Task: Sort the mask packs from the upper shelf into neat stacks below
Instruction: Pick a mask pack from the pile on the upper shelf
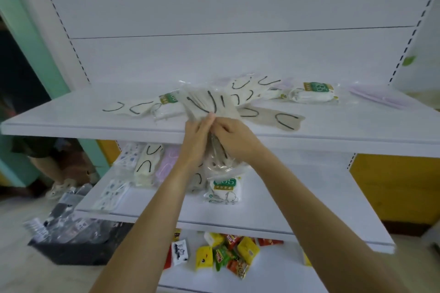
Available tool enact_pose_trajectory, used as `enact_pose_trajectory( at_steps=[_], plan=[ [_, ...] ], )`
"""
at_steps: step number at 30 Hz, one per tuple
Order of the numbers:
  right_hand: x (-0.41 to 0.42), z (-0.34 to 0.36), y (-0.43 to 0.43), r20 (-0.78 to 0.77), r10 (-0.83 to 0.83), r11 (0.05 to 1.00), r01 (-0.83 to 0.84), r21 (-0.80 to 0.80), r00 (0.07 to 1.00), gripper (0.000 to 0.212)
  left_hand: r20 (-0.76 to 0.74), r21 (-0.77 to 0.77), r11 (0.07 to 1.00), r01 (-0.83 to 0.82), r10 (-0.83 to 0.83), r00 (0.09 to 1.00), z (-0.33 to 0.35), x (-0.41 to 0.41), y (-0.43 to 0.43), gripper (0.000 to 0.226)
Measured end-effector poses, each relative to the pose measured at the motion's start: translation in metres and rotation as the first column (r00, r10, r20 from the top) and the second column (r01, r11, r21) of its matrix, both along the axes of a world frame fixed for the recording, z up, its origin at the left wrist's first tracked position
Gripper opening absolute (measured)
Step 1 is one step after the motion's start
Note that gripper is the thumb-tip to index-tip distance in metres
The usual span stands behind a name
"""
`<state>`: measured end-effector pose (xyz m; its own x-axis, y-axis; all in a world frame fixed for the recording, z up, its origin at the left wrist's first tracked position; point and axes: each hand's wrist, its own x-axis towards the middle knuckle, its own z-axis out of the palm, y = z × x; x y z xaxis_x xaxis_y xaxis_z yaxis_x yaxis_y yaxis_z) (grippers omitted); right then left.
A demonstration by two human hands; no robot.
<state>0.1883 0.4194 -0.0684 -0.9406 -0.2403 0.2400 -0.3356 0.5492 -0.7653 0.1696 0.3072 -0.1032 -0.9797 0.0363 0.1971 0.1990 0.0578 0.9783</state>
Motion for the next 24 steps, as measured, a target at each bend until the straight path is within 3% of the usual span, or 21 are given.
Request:
enact_pose_trajectory(
  at_steps=[2,4,5,6,8,9,11,12,14,17,19,21,24],
  plan=[
    [0.003,-0.002,-0.003,0.082,0.051,0.992,-0.041,-0.119,0.995,0.029,0.024,0.02,0.998,-0.064,0.064,0.998,-0.004,-0.001,-0.005,0.041],
    [-0.005,-0.004,0.016,0.072,-0.03,0.969,0.047,-0.242,0.997,0.038,0.059,0.006,0.986,-0.164,0.163,0.985,-0.007,-0.002,-0.012,0.017],
    [-0.012,-0.007,0.033,0.007,-0.151,0.979,0.15,-0.14,0.989,0.045,0.094,-0.009,0.978,-0.207,0.207,0.974,-0.011,-0.004,-0.018,0.013],
    [-0.018,-0.012,0.053,-0.059,-0.251,0.963,0.256,0.084,0.966,0.054,0.118,-0.01,0.973,-0.229,0.229,0.966,-0.014,-0.004,-0.024,0.013],
    [-0.023,-0.026,0.089,-0.09,-0.337,0.769,0.329,0.547,0.937,0.073,0.109,0.028,0.971,-0.237,0.232,0.967,-0.015,-0.001,-0.036,0.019],
    [-0.022,-0.035,0.103,-0.086,-0.359,0.661,0.318,0.68,0.929,0.075,0.078,0.063,0.972,-0.225,0.22,0.972,-0.014,0.001,-0.042,0.026],
    [-0.012,-0.047,0.118,-0.201,-0.403,0.563,0.415,0.714,0.893,0.057,-0.014,0.138,0.974,-0.18,0.184,0.983,-0.013,0.004,-0.051,0.057],
    [-0.006,-0.047,0.121,-0.29,-0.435,0.569,0.51,0.645,0.852,0.046,-0.038,0.14,0.975,-0.175,0.182,0.983,-0.014,0.004,-0.056,0.07],
    [0.005,-0.04,0.12,-0.341,-0.569,0.641,0.663,0.387,0.749,0.033,-0.035,0.126,0.978,-0.169,0.175,0.984,-0.013,0.005,-0.061,0.076],
    [0.018,-0.026,0.102,-0.247,-0.702,0.699,0.712,-0.063,0.668,0.031,-0.039,0.05,0.978,-0.201,0.203,0.978,-0.014,0.007,-0.063,0.051],
    [0.027,-0.016,0.068,-0.251,-0.684,0.73,0.639,-0.245,0.685,0.029,-0.023,-0.004,0.983,-0.181,0.181,0.983,-0.013,0.011,-0.061,0.04],
    [0.032,-0.013,0.022,-0.303,-0.534,0.845,0.492,-0.208,0.789,0.027,0.031,0.031,0.994,-0.108,0.107,0.994,-0.008,0.017,-0.057,0.026],
    [0.033,-0.026,-0.043,-0.406,-0.112,0.966,0.195,0.17,0.907,0.027,0.029,0.095,0.995,0.002,-0.005,1.0,0.003,0.019,-0.051,0.024]
  ],
)
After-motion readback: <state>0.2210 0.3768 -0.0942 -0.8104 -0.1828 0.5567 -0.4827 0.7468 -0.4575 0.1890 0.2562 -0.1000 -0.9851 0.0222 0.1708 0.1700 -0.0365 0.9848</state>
